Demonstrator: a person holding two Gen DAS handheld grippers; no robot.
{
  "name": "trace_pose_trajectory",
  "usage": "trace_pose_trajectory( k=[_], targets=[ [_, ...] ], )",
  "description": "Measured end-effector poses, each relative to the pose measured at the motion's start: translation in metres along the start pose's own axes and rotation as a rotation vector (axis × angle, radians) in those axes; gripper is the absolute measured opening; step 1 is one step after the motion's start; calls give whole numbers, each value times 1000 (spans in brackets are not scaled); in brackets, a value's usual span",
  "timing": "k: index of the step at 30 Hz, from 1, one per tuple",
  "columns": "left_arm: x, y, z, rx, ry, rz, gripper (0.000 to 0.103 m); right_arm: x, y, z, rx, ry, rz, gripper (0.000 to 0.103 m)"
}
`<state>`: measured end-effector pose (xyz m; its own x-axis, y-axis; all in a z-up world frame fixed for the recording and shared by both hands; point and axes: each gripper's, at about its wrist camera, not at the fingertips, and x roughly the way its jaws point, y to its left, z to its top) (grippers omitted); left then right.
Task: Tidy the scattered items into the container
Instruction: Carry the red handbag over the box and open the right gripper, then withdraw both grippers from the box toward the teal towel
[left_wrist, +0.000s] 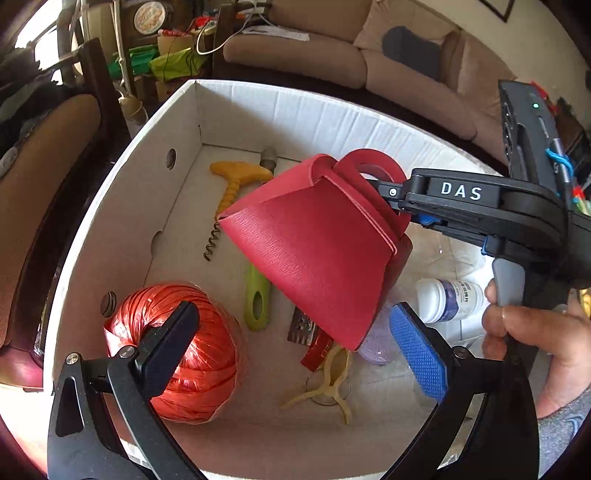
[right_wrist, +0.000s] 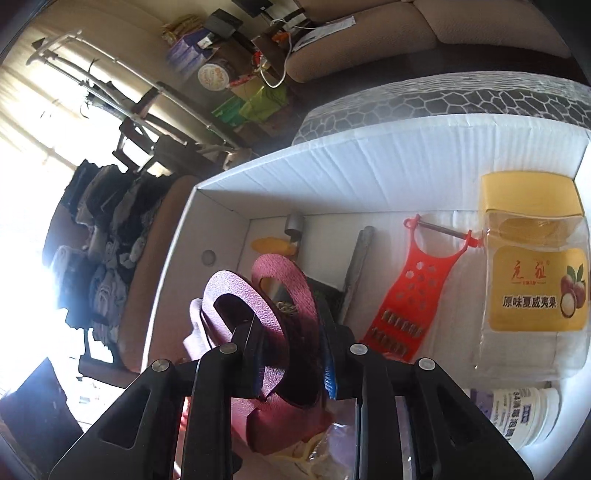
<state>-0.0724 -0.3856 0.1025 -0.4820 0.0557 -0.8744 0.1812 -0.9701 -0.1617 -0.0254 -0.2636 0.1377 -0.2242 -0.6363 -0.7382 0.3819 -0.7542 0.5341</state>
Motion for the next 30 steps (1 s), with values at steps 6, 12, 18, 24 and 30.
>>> trace_pose_trajectory(
  k=[6,12,18,24,30],
  targets=[
    [0,-12,0,38,-4,13,103,-1,-3,0,-190,40,-309,49],
    [-19,-31,-3,41,-46,-21,103,-58,-5,-5,-247,-17,-281,59],
    [-49,-81,-11,56,-118,-155,103,-149,-36,-7,-259,-156,-290,70],
    [-50,-157,-9,125,-128,-232,103,-211,-113,-19,-191,-188,-373,71],
    [-37,-242,-2,200,-125,-258,103,-259,-189,-33,-115,-207,-416,78]
  ],
)
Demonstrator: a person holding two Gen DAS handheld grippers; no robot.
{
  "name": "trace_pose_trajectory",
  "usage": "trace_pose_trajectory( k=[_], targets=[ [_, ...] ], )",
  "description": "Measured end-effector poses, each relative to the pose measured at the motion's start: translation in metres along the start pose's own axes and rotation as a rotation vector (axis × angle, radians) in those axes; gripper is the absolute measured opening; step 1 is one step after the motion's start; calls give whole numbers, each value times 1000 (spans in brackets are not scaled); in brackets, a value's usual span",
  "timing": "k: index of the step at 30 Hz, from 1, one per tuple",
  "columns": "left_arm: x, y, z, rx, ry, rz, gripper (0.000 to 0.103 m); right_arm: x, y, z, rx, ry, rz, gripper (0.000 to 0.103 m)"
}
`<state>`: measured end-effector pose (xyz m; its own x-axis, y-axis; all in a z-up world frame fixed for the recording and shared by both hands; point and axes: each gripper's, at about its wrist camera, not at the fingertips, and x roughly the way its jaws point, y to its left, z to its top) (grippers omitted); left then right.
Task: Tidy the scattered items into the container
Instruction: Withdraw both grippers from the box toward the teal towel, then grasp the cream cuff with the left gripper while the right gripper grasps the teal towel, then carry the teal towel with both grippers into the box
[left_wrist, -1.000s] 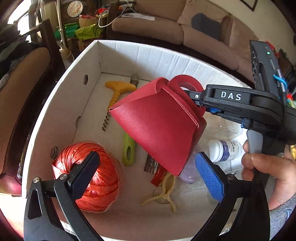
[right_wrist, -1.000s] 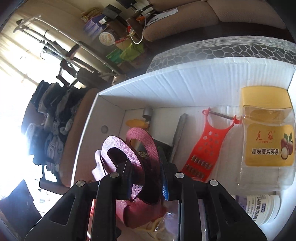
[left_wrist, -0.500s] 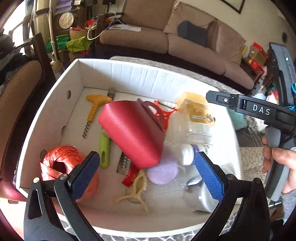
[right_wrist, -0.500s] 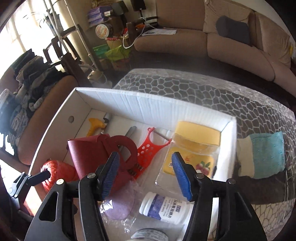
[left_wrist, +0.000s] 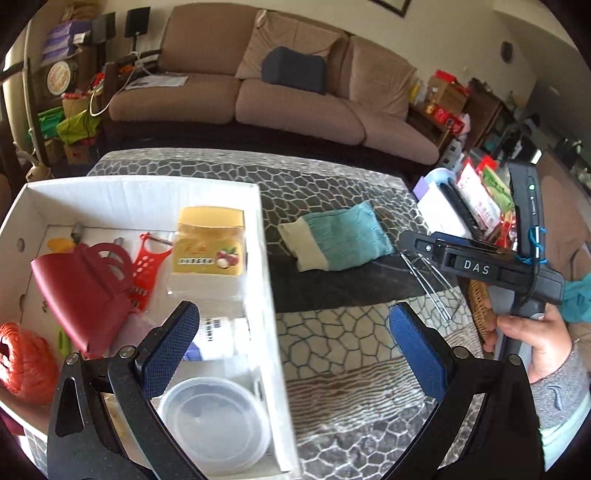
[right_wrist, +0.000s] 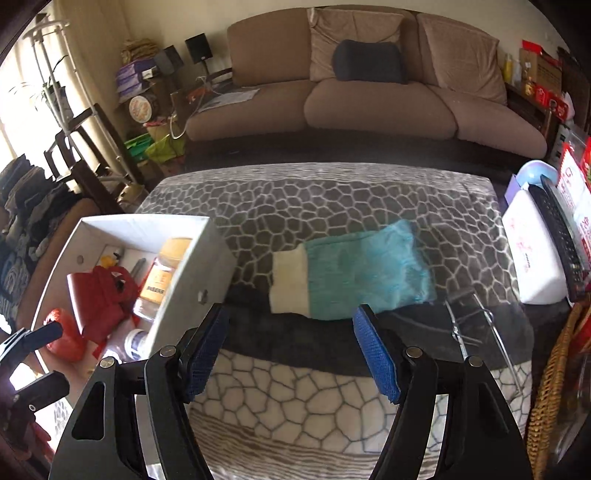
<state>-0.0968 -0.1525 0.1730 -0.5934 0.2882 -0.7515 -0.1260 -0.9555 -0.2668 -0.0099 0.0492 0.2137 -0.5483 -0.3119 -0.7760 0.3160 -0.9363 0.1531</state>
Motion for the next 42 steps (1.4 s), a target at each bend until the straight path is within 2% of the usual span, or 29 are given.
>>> trace_pose_trajectory(
  k=[2,5,8,10,13,16,23,25,26,27,30,31,32,33,34,35,37,40,42],
  targets=[
    [20,-24,5,23,16,1,103,-2,-26,-4,-6,-10,-22,82],
    [62,-53,6,22,64,23,103,4,-62,-9,-26,-13,-54,83],
    [110,-64,3,-24,102,76,103,18,-94,-15,-40,-11,-70,83],
    [140,-69,0,-19,122,114,103,32,-111,-16,-30,-7,-70,83],
    [179,-67,-1,-27,144,176,103,54,-127,-14,-6,-12,-37,83],
    [208,-52,2,-82,150,223,103,76,-132,-5,-2,-20,-20,83],
    [250,-37,13,-104,181,256,103,133,-135,14,0,5,-17,83],
    [255,-36,16,-93,167,251,103,143,-132,14,-16,17,-14,76],
    [258,-37,18,-87,171,250,103,147,-130,14,-28,27,-13,50],
    [260,-37,19,-83,175,254,103,151,-128,13,-41,39,-27,31],
    [262,-39,23,-68,189,259,101,151,-126,11,-71,24,-53,30],
    [263,-40,24,-61,189,260,98,150,-128,11,-67,22,-53,27],
    [262,-42,25,-48,186,261,85,147,-130,11,-55,17,-48,21],
    [260,-45,26,-38,178,253,58,143,-132,12,-37,6,-36,18],
    [259,-50,28,-32,178,241,45,137,-133,12,-16,-9,-16,15],
    [259,-55,29,-26,191,226,23,131,-134,12,0,-20,4,13],
    [253,-64,31,-9,188,223,14,120,-129,11,-5,-24,13,12],
    [235,-69,32,-20,180,167,13,100,-119,10,-42,-35,0,11],
    [214,-74,34,-14,155,160,13,84,-115,11,-45,-46,9,11]
  ],
)
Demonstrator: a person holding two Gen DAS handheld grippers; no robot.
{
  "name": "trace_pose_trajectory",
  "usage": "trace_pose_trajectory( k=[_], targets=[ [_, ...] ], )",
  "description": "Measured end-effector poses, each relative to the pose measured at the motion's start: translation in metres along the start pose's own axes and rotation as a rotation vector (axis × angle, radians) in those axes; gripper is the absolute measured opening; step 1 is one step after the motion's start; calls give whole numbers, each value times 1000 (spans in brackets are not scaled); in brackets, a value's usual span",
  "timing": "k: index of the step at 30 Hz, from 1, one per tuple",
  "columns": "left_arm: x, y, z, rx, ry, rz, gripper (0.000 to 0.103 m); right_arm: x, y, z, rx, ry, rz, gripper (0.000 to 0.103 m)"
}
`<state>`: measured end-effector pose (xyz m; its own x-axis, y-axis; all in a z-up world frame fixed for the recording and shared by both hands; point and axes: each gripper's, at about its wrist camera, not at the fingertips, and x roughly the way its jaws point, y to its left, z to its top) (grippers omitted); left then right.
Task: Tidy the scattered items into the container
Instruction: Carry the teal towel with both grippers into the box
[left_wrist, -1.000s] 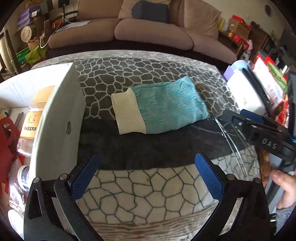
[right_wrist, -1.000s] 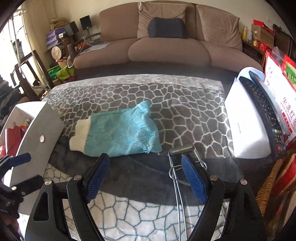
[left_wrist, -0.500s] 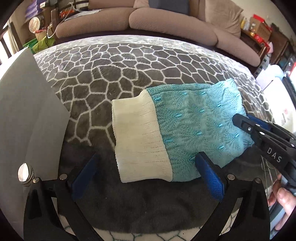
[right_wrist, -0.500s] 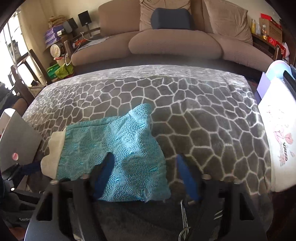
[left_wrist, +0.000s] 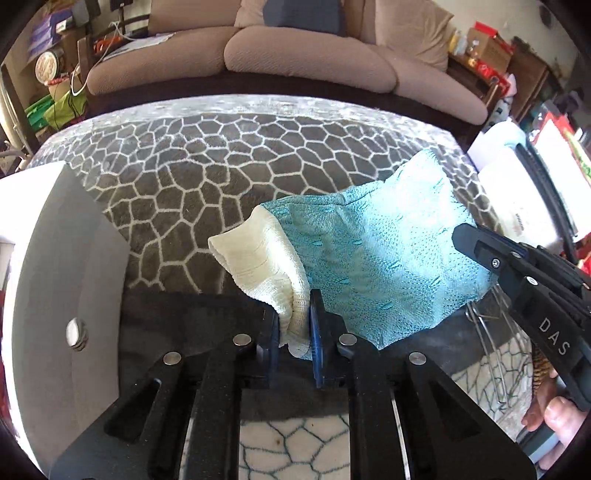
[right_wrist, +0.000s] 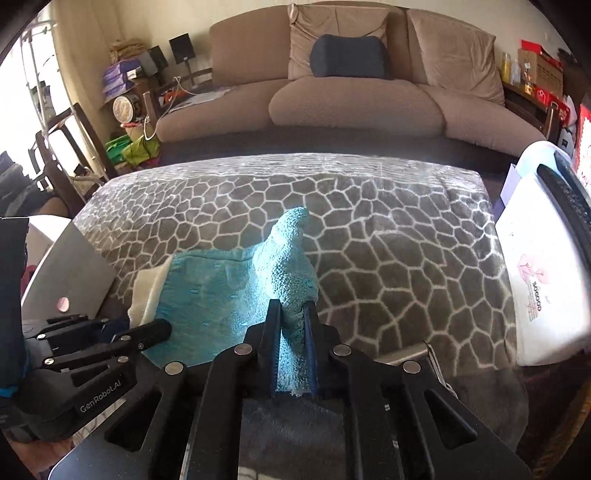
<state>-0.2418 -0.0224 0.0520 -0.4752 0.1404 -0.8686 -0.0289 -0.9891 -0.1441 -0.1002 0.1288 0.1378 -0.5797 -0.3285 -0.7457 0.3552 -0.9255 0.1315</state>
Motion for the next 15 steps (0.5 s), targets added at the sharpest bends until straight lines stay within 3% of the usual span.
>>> trace_pose_trajectory(
  k=[8,15],
  targets=[
    [-111,22,-9,2,-80,-28,13,-82,37,13,-26,-56,36,11],
    [-198,78,-31,-15,-136,3,13,-141,109,17,-82,-98,97,11]
  ],
)
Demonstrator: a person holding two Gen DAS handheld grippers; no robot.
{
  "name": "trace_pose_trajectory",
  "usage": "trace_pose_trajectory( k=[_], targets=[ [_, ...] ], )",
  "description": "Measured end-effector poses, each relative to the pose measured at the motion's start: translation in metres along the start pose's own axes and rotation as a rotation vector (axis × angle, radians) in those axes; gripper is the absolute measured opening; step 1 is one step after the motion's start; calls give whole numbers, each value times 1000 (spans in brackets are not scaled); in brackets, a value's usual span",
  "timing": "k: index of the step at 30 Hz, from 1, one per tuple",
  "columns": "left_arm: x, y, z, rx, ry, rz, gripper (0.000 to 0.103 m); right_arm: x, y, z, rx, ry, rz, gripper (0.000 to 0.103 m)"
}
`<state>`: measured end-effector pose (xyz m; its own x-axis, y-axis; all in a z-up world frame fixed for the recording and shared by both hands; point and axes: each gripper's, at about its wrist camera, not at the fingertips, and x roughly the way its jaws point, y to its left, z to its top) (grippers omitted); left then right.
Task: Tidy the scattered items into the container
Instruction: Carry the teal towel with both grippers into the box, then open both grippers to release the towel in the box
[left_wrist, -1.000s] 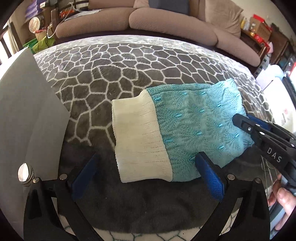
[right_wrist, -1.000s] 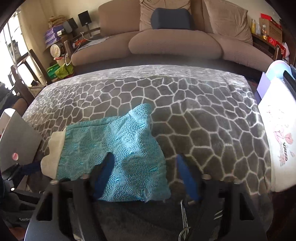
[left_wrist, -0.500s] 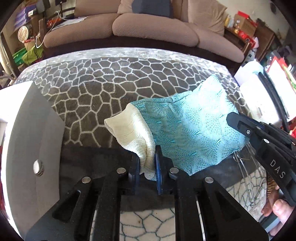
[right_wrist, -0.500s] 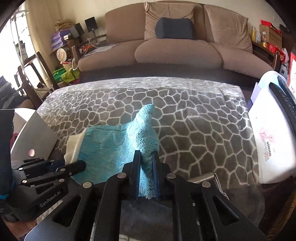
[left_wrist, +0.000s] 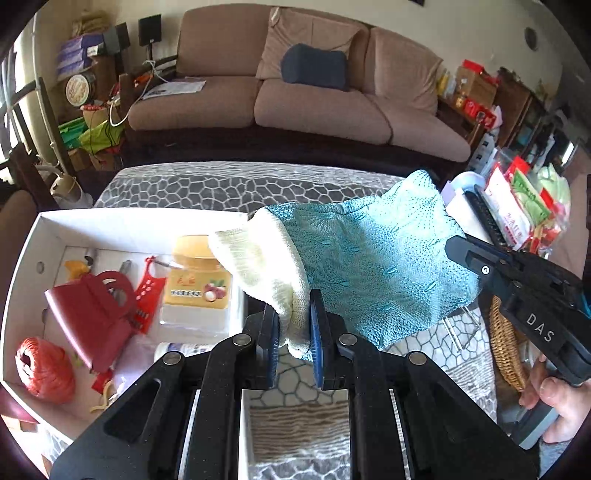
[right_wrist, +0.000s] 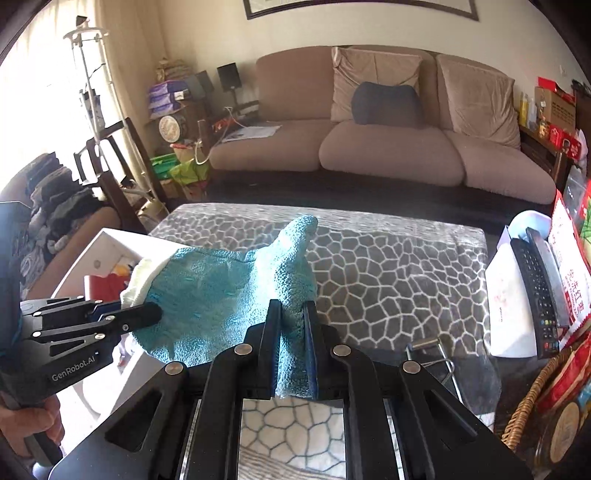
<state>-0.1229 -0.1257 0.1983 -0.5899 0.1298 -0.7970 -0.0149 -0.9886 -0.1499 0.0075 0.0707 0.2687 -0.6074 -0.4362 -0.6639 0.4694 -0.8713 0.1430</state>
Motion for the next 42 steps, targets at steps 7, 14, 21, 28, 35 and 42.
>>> trace_pose_trajectory(
  k=[7,14,21,28,35,42],
  targets=[
    [-53,99,-31,-21,14,67,14,-1,102,-6,-53,19,92,11],
    [-76,221,-43,-107,12,184,14,48,213,-17,-81,70,210,11],
    [-64,303,-43,-146,-8,288,14,123,304,5,-94,102,260,11],
    [-29,356,-55,-245,-22,246,14,202,358,50,-167,123,219,11],
    [11,368,-56,-306,25,199,39,272,389,67,-266,162,97,22],
    [-7,339,-55,-246,-32,195,52,261,358,57,-220,137,88,40]
  ],
)
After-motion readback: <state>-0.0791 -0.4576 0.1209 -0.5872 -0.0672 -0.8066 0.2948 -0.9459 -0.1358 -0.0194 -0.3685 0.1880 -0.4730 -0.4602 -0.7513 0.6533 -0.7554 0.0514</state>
